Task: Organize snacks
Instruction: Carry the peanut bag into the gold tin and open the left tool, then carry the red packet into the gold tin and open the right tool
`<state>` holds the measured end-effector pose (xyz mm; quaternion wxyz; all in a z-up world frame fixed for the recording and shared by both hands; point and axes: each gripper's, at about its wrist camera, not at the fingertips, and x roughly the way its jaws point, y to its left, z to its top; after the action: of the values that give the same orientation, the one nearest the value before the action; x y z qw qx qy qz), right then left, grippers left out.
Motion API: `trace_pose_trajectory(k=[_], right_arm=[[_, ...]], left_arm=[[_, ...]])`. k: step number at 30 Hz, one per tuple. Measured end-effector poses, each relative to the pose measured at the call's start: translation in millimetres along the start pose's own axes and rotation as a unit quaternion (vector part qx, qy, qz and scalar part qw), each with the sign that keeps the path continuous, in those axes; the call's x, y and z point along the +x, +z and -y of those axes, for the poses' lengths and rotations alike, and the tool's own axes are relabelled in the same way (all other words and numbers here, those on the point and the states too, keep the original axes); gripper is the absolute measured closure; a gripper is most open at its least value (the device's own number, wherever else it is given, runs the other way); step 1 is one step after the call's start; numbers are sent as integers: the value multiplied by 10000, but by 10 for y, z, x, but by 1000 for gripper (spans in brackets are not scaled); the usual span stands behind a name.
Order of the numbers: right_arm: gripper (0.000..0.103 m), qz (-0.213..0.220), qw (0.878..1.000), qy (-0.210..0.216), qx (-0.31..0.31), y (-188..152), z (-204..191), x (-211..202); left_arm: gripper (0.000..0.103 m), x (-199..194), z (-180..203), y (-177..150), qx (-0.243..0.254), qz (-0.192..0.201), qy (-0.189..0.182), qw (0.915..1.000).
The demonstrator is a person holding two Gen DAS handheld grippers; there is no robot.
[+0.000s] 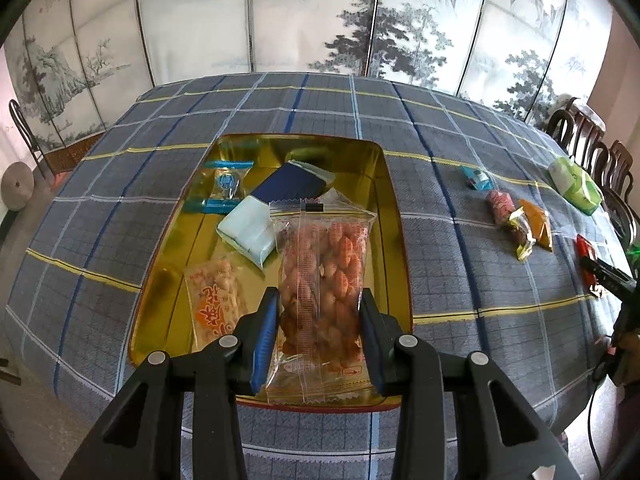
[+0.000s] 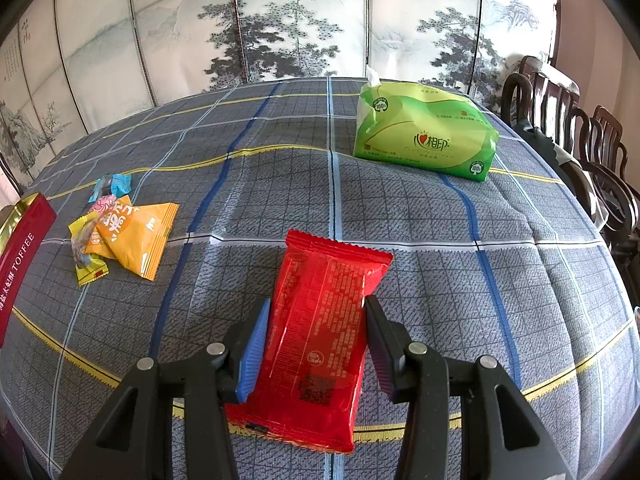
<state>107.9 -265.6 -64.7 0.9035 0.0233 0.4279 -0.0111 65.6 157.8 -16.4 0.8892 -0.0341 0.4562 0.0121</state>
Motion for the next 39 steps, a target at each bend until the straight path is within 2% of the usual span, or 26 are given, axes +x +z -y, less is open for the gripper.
trace_pose_trajectory(k=[22, 31, 39], right_arm=[[56, 4, 10000, -9, 2, 0, -2, 2], [56, -31, 10000, -71, -62, 3, -30, -2], [57, -92, 9999, 103, 1, -73, -79, -121]], left_arm=[[68, 94, 53, -9, 102, 14, 119, 9999], [68, -38, 89, -52, 58, 146, 171, 9997], [68, -166, 99, -139, 0, 132, -1, 9999]])
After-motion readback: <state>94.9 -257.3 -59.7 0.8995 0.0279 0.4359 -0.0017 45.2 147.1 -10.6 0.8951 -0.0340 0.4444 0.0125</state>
